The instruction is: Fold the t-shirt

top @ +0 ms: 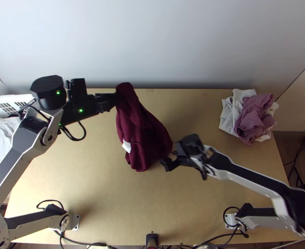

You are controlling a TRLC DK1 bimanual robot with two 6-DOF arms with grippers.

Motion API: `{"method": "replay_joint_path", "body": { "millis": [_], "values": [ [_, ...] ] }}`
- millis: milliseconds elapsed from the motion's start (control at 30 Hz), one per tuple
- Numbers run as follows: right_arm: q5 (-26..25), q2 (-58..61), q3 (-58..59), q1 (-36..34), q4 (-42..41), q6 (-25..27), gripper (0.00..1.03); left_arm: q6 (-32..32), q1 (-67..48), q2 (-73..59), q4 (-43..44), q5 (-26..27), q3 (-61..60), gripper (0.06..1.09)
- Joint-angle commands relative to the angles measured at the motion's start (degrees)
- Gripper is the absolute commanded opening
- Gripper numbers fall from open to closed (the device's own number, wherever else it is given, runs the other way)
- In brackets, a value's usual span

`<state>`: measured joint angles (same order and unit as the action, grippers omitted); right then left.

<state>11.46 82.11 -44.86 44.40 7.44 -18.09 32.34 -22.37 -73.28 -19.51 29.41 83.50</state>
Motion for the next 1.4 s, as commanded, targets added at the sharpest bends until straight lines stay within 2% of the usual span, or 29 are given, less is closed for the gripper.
{"method": "replay_joint_path", "body": {
  "millis": [0, 67, 267, 333, 467, 633, 833, 967, 1067, 1167, 1200, 1267, 1300, 1333, 1367],
  "values": [
    [-4.96, 15.37, -8.93, 2.88, -1.64, 2.09, 0.96, 0.09, 4.88, 1.64, 0.0, 3.11, -0.89, 0.1],
    [-7.42, 18.62, -11.3, 2.79, -1.82, 2.97, 0.91, 0.27, 6.73, 2.08, 0.0, 4.52, -0.89, 0.1],
    [-9.35, 25.82, -15.87, 3.06, -1.73, 4.9, 0.91, 0.27, 14.11, 3.58, -0.18, 9.0, -2.73, 0.09],
    [-12.25, 27.05, -16.75, 3.85, -1.82, 5.69, 0.73, 0.01, 17.1, 3.75, -0.09, 10.85, -3.88, 0.09],
    [-15.24, 28.02, -18.16, 4.38, -1.73, 8.77, 0.03, -0.78, 20.96, 4.02, -0.09, 12.6, -5.37, 0.09],
    [-16.21, 21.69, -19.56, 4.11, 1.17, 10.0, 0.03, -0.78, 24.04, 4.37, 0.35, 14.27, -6.78, 0.09],
    [-17.53, 10.27, -28.0, 2.0, 13.21, 10.88, 0.03, -0.78, 29.58, 3.67, 4.04, 14.27, -9.85, 0.1],
    [-17.53, 4.82, -40.74, -0.63, 23.67, 9.82, 0.03, -0.78, 34.06, 1.12, 7.73, 14.19, -14.25, 0.09],
    [-17.53, 3.24, -51.64, -1.42, 29.38, 10.0, 0.03, -0.43, 35.55, -1.96, 6.76, 14.54, -15.65, 0.1],
    [-17.7, 3.41, -62.54, -0.9, 34.75, 10.0, 0.03, 2.03, 35.64, -3.28, 4.39, 19.99, -16.62, 0.1],
    [-18.23, 3.59, -65.44, -0.19, 36.06, 10.0, 0.03, 3.79, 35.55, -3.98, 3.77, 22.01, -16.71, 0.16],
    [-18.85, 4.12, -70.45, 0.77, 38.44, 10.18, 0.03, 7.13, 35.29, -5.56, 3.6, 26.67, -16.44, 0.44],
    [-18.93, 4.29, -72.12, 1.04, 38.79, 10.18, 0.03, 9.06, 35.29, -6.27, 3.86, 28.6, -16.27, 0.61],
    [-19.02, 4.38, -73.26, 1.04, 38.88, 10.09, 0.03, 11.61, 35.38, -7.14, 3.51, 31.76, -16.27, 0.9],
    [-19.11, 4.38, -73.7, 0.95, 38.88, 10.0, 0.03, 13.72, 35.55, -7.5, 3.34, 34.66, -16.71, 1.06]
  ]
}}
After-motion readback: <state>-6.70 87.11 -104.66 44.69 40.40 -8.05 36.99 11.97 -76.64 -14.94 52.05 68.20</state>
